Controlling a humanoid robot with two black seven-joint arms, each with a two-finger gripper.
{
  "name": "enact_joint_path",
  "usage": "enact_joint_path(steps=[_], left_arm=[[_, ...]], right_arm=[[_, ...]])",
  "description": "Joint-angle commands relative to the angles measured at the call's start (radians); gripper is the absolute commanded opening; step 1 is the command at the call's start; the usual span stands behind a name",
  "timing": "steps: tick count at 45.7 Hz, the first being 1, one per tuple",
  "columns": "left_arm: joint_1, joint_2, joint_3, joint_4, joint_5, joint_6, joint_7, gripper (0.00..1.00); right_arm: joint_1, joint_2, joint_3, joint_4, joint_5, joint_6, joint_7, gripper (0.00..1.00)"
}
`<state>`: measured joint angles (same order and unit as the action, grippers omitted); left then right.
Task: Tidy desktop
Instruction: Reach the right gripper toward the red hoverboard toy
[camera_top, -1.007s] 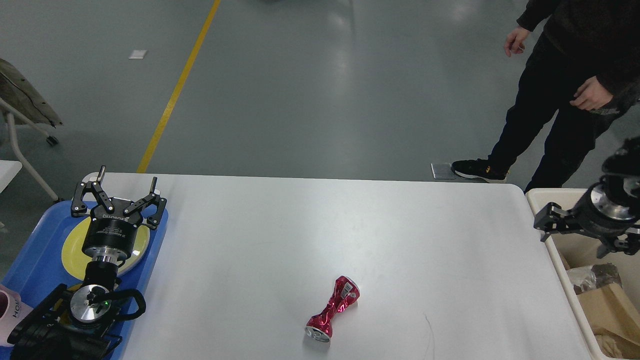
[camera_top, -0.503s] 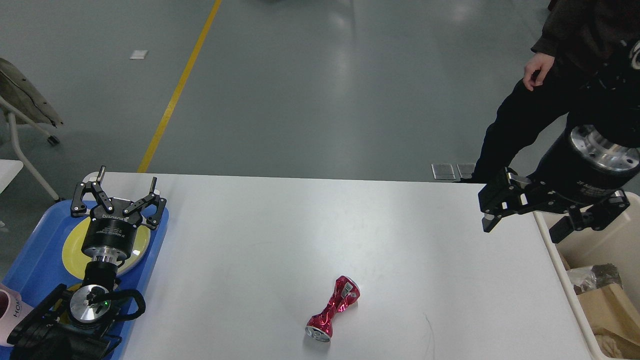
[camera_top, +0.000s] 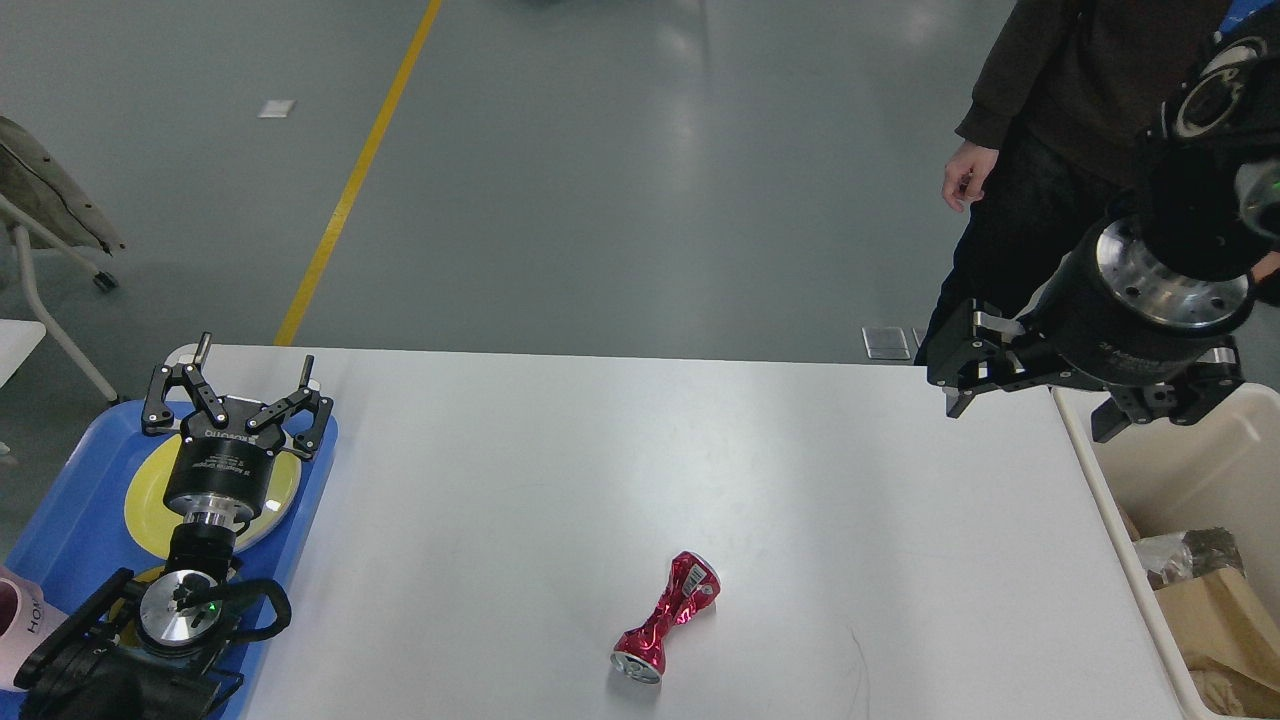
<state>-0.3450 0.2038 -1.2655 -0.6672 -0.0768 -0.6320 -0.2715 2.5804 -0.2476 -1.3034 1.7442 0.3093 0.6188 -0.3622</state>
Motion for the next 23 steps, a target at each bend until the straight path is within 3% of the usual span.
enact_joint_path(steps=[1,9,23], left_arm=[[0.000,-0.001,0.000,0.000,0.000,0.000,0.000,0.96],[0.000,0.000,0.000,-0.002,0.000,0.000,0.000,0.96],[0.000,-0.001,0.000,0.000,0.000,0.000,0.000,0.96]], right_arm=[[-0.002,-0.002,0.003,-0.002,0.004,-0.002,0.000,0.99],[-0.104,-0.012,0.045,-0.031,0.020,-0.030,-0.001,0.99],[-0.604,0.017,0.426,-0.116,0.076,-0.292,-0.011,0.98]])
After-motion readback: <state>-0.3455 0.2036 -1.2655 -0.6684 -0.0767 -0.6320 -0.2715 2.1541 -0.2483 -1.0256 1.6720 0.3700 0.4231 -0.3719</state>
